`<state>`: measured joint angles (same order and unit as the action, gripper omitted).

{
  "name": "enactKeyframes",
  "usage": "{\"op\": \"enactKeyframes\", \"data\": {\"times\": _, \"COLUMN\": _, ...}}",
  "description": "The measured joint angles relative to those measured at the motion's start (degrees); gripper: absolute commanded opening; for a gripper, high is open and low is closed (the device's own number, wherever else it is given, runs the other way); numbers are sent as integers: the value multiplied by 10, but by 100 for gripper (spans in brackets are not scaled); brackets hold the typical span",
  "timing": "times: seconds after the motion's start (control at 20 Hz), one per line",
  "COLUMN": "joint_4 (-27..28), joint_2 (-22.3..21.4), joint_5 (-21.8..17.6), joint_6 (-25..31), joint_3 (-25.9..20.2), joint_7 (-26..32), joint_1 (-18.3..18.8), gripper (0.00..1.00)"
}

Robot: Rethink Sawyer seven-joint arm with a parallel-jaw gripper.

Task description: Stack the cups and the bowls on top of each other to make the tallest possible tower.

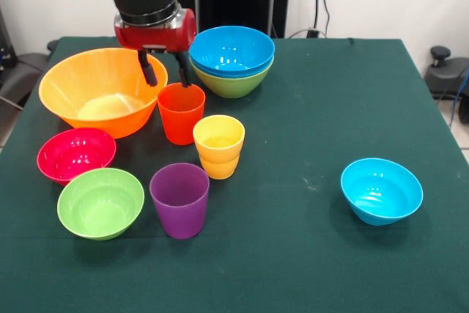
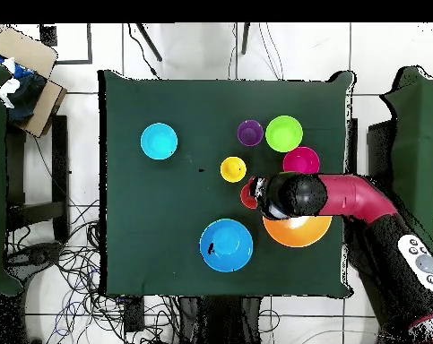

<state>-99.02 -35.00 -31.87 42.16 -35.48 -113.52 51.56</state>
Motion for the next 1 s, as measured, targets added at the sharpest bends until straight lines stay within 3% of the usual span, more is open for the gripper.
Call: {"op": "enactKeyframes", "data": {"times": 1.0, "joint_4": 18, "joint_2": 27, "joint_5": -30, "joint_6": 0, "joint_3": -13, "joint_7": 2, "joint_1": 13, "gripper": 100}}
